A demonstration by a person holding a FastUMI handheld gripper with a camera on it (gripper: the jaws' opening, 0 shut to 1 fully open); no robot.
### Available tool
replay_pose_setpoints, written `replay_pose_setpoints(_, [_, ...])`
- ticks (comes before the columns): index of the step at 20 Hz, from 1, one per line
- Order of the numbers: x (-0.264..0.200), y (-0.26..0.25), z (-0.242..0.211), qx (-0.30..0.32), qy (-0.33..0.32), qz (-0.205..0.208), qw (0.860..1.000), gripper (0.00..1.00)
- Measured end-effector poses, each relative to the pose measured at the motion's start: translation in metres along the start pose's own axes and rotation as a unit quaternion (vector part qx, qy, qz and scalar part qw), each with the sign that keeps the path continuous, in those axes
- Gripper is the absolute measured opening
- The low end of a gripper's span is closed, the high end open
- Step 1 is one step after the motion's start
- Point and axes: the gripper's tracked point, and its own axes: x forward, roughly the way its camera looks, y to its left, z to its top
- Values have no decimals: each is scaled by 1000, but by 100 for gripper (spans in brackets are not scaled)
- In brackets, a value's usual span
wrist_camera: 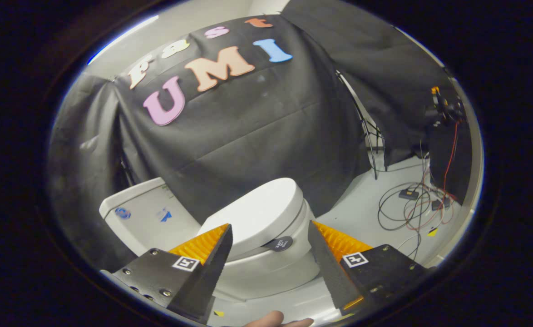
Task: Open the toilet lid.
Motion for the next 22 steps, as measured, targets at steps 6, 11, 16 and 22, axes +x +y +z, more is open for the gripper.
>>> replay_pose_setpoints(6, [43, -8, -42, 100, 33, 5, 994, 98])
replay_pose_setpoints(11, [66, -23, -68, 167, 53, -12, 985, 97])
replay_pose_setpoints(16, [97, -37, -86, 267, 50, -48, 961, 80])
replay_pose_setpoints(22, [115, -24, -119, 358, 104, -31, 927, 51])
